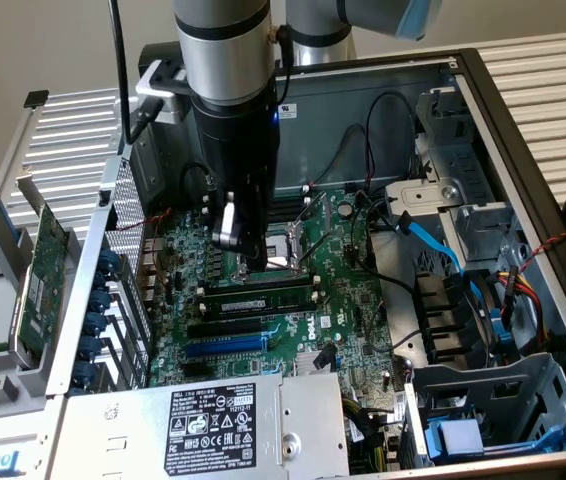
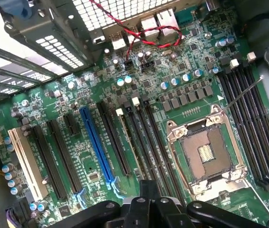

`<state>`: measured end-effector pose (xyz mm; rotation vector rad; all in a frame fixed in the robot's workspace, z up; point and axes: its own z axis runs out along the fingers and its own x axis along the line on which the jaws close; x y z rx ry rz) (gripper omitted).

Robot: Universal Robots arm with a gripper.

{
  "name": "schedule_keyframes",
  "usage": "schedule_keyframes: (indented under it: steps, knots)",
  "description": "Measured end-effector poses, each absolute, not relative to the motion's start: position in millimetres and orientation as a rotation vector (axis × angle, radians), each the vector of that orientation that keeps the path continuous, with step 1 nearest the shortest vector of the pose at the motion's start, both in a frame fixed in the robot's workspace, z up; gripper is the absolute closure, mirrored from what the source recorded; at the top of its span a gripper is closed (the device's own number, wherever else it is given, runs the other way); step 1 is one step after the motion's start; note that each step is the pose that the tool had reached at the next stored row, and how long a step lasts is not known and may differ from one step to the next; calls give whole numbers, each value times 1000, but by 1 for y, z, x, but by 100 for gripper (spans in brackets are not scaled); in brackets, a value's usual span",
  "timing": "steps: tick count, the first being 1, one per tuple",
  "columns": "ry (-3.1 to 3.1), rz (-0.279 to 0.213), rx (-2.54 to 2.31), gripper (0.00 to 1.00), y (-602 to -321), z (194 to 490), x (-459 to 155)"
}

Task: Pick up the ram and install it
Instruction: 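Press down the ram until it locks into place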

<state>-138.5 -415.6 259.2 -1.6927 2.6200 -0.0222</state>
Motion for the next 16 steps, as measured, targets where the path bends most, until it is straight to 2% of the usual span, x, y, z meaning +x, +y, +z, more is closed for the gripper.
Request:
schedule_keyframes:
  steps: [16]
  knots:
    - [2863,-28,-1244,90,-416,259,-138]
